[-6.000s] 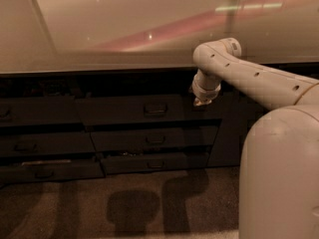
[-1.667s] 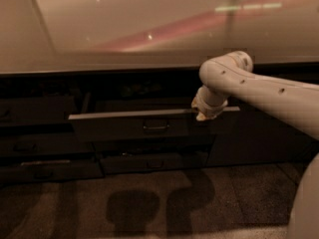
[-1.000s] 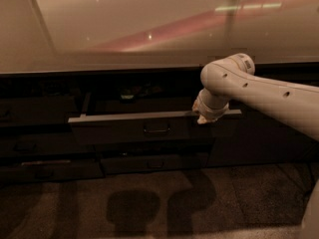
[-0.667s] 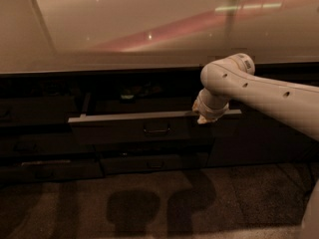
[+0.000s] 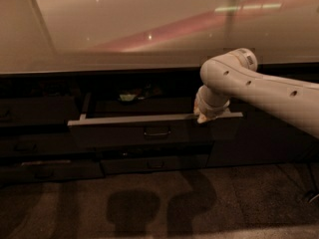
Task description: Open top drawer
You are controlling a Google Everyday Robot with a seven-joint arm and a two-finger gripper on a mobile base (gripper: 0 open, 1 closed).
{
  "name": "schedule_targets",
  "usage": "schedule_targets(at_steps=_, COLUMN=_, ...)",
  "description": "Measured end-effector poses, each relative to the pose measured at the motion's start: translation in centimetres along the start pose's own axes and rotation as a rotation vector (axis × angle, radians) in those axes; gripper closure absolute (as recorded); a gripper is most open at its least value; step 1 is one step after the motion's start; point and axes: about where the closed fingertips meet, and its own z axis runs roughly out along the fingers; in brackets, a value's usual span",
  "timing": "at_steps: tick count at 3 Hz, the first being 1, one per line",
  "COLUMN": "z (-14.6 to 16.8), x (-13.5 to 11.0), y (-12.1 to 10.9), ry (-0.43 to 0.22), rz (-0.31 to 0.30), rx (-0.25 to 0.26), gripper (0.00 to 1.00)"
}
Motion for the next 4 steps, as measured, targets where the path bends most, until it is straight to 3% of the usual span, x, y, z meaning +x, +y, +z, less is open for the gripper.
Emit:
schedule_targets(at_steps=2, z=-9.2, x=-1.2, y=-0.9, ry=0.066, rz=-0.030, rx=0.118, gripper=1.00)
schedule_targets(at_steps=3, z=-9.2, x=-1.2, y=-0.9, ry=0.066, rz=-0.030, rx=0.118, gripper=1.00)
schedule_targets(at_steps=4, z=-8.4, x=-0.1, y=-1.3, ry=0.132, rz=-0.032, rx=0.117, gripper=1.00)
